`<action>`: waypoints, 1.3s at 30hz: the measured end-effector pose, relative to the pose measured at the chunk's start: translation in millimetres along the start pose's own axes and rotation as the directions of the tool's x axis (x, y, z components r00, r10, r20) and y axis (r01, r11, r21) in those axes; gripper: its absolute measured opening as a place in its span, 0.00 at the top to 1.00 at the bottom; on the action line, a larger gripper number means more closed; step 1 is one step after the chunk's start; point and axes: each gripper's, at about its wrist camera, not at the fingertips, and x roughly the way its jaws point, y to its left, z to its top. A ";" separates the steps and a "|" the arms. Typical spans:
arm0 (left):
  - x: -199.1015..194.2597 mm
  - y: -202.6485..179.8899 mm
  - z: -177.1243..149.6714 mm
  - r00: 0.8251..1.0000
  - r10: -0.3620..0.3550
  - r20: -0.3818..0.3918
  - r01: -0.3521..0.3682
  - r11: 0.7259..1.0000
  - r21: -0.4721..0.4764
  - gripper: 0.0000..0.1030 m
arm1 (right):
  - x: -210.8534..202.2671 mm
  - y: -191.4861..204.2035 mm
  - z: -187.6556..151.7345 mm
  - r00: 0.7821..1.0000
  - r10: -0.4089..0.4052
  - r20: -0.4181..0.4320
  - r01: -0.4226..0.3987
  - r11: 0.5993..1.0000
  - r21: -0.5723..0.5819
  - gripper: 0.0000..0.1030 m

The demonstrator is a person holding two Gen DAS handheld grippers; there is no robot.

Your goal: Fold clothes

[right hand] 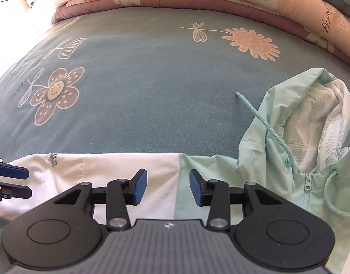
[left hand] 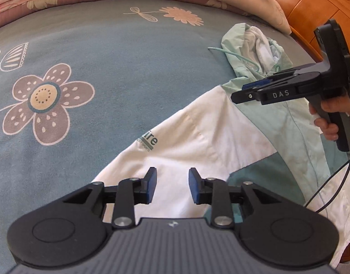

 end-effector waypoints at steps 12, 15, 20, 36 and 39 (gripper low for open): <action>-42.5 52.1 -109.0 0.977 0.149 -0.156 -0.177 0.966 -0.187 0.61 | -3.5 123.6 -68.1 0.986 0.163 -0.025 -0.164 0.984 -0.072 0.55; -64.2 76.7 -131.4 0.946 0.247 -0.210 -0.292 0.932 -0.215 0.61 | -2.3 152.8 -74.2 0.977 0.209 -0.039 -0.212 0.970 -0.120 0.54; -122.0 116.5 -175.4 0.922 0.355 -0.156 -0.387 0.817 -0.427 0.60 | -7.9 182.4 -84.4 0.966 0.252 -0.057 -0.258 0.952 -0.165 0.54; -143.5 165.8 -275.8 0.805 0.584 -0.106 -0.394 0.393 -0.831 0.49 | -10.5 205.0 -76.7 0.963 0.269 -0.033 -0.271 0.950 -0.158 0.49; -137.3 152.0 -252.8 0.793 0.598 -0.117 -0.472 0.480 -0.740 0.68 | -10.1 205.1 -78.5 0.964 0.265 -0.039 -0.268 0.951 -0.155 0.48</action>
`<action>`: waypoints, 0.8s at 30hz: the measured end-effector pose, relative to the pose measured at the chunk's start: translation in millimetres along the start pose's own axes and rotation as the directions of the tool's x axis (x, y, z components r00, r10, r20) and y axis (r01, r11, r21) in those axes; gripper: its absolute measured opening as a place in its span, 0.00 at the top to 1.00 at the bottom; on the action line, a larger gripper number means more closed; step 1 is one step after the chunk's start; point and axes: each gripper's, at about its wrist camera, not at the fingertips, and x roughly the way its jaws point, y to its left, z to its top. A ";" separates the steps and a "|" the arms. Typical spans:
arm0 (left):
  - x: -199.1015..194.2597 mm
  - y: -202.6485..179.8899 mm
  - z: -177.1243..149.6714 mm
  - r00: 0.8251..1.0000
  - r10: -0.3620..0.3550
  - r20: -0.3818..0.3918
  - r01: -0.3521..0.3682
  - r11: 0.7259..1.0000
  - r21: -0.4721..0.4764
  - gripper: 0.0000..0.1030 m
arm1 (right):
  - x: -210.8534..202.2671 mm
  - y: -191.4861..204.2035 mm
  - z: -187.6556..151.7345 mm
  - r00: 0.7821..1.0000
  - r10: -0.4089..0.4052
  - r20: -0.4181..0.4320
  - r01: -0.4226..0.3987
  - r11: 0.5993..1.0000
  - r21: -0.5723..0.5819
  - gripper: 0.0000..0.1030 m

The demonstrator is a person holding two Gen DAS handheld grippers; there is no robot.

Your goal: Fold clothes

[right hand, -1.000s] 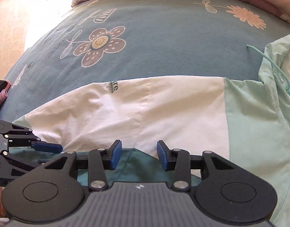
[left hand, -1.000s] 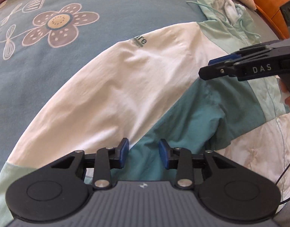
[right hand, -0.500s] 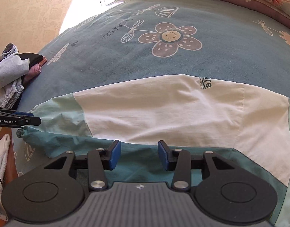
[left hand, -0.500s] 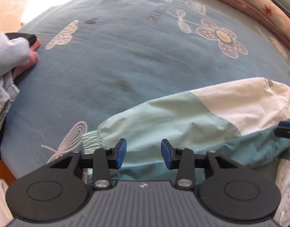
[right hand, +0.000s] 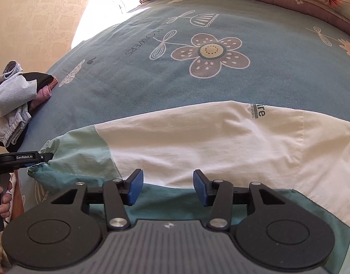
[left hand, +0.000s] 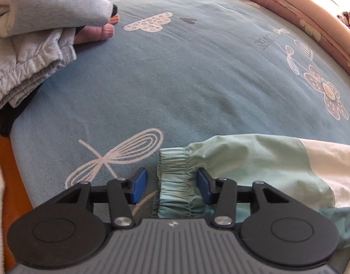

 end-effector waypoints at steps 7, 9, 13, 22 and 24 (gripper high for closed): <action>-28.2 -7.0 30.7 0.994 0.006 0.113 -0.015 0.996 0.084 0.76 | -2.5 0.5 -6.2 1.000 -0.009 -0.004 0.009 1.000 0.012 0.47; -35.4 -7.6 45.4 0.987 -0.021 0.160 0.004 0.994 0.109 0.76 | -2.5 1.9 -8.1 1.000 -0.014 -0.003 0.014 1.000 -0.002 0.46; -16.7 -11.8 59.1 0.997 0.034 0.066 -0.044 0.985 0.164 0.68 | 0.6 4.7 -9.8 1.000 -0.024 -0.012 0.024 1.000 -0.007 0.46; -45.9 -7.8 40.9 0.997 -0.051 0.058 0.046 0.995 0.086 0.58 | -2.7 5.1 0.0 0.992 -0.116 0.049 0.116 0.993 -0.015 0.46; -48.3 -29.5 39.6 0.984 -0.168 0.055 0.160 0.979 0.128 0.53 | 3.6 -0.1 2.1 0.982 -0.185 0.047 0.186 0.983 0.002 0.46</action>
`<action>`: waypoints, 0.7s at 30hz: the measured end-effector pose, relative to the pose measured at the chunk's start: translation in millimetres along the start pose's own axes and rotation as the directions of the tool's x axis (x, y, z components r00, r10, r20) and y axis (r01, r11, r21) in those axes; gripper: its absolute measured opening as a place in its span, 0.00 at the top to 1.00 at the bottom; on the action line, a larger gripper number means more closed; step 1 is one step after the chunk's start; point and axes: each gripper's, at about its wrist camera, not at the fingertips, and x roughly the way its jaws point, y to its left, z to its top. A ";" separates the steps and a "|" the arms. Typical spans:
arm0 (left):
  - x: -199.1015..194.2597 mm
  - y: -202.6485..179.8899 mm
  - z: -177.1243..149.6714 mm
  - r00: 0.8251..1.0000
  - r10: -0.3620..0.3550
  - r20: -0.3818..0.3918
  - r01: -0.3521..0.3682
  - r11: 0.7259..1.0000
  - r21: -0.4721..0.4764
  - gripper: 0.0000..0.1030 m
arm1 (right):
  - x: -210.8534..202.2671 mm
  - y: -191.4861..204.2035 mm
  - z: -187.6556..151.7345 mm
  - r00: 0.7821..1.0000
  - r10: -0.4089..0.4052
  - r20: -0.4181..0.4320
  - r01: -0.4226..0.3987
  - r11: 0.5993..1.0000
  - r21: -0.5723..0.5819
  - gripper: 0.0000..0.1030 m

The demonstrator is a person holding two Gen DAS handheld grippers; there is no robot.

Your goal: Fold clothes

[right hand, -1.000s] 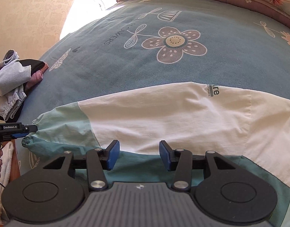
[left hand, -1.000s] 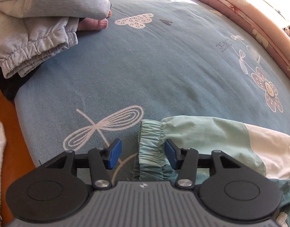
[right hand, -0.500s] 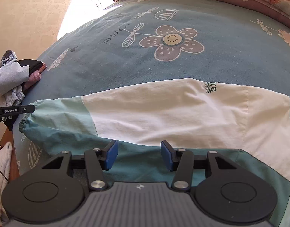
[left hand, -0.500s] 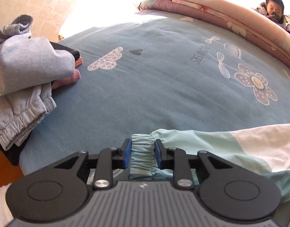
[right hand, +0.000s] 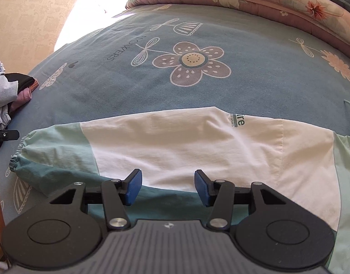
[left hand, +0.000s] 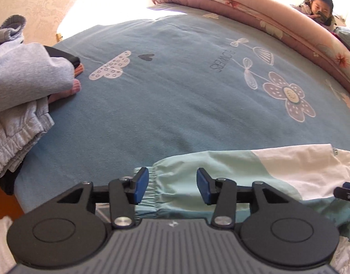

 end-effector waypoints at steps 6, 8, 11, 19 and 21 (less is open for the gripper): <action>41.4 -56.0 -13.1 0.981 -0.162 -0.107 0.174 0.979 0.105 0.51 | 31.0 -3.7 -2.9 0.998 0.007 -0.062 -0.005 0.999 0.038 0.33; 54.6 -55.7 -22.5 0.987 -0.068 -0.147 0.089 0.986 0.139 0.51 | 36.4 4.8 -3.0 0.996 0.058 -0.069 -0.056 0.998 0.027 0.33; 60.5 -35.2 -33.0 0.983 0.026 -0.180 -0.001 0.991 0.137 0.50 | 41.9 24.0 -2.1 0.984 0.155 -0.087 -0.156 0.988 -0.007 0.32; 37.8 -23.6 -10.8 0.982 0.016 -0.186 0.007 0.992 0.123 0.51 | 23.2 36.0 9.6 0.983 0.181 -0.013 -0.181 0.983 -0.011 0.31; 30.5 -37.0 -1.9 0.989 -0.058 -0.139 0.078 0.988 0.137 0.47 | 6.0 19.4 11.9 0.994 0.086 0.069 -0.088 0.996 0.019 0.31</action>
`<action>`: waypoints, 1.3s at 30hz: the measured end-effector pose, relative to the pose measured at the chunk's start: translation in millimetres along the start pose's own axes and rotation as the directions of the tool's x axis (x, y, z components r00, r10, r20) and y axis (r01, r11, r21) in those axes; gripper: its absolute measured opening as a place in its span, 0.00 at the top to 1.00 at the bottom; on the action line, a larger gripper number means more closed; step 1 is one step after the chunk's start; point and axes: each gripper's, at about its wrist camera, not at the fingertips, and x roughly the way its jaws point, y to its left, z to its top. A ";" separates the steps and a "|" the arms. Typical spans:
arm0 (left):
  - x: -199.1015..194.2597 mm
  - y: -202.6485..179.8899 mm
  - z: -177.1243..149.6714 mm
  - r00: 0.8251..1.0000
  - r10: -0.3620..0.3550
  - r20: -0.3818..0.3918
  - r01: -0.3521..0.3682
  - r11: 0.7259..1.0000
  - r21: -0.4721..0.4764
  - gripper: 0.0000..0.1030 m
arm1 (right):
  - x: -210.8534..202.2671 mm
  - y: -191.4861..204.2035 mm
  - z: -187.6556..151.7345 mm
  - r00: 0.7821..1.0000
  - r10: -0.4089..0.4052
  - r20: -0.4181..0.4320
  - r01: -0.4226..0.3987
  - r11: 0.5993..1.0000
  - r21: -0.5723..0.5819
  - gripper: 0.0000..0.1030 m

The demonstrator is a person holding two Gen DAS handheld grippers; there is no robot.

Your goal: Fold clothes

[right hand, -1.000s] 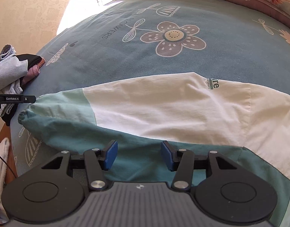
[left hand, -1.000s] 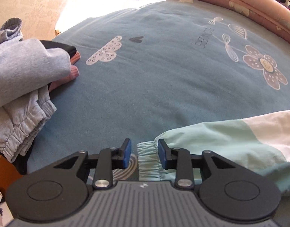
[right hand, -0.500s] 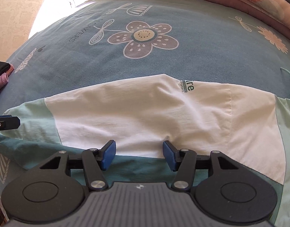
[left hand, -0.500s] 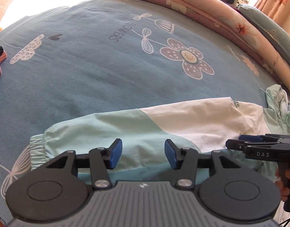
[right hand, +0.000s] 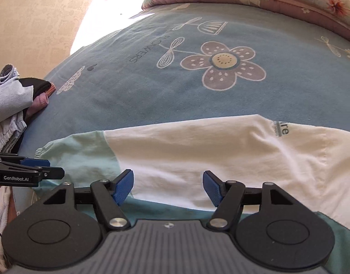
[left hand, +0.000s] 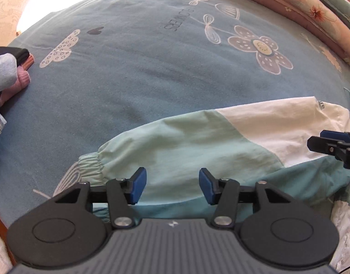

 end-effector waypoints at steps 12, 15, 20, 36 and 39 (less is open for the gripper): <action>46.6 -14.0 -4.8 0.996 0.064 -0.055 -0.061 0.997 0.056 0.42 | 47.3 -60.4 8.3 0.974 -0.226 -0.033 0.228 0.967 0.114 0.14; 44.5 -15.0 -2.1 0.994 0.088 -0.068 -0.082 0.992 0.093 0.42 | 58.0 -49.0 19.6 0.979 -0.202 -0.021 0.203 0.978 0.055 0.13; 34.6 -16.8 3.2 0.998 0.045 -0.045 -0.042 0.996 0.080 0.40 | 34.9 -28.7 32.5 0.993 -0.118 0.014 0.117 0.991 0.067 0.16; 22.5 -24.0 2.2 0.998 -0.017 -0.065 0.023 0.996 0.089 0.34 | 12.8 -41.2 40.5 0.997 -0.070 -0.017 0.072 0.988 0.138 0.09; 11.4 -48.0 2.9 0.994 -0.102 -0.033 0.105 0.988 0.117 0.34 | -26.2 -67.0 21.3 0.995 -0.094 -0.023 0.097 0.967 0.237 0.09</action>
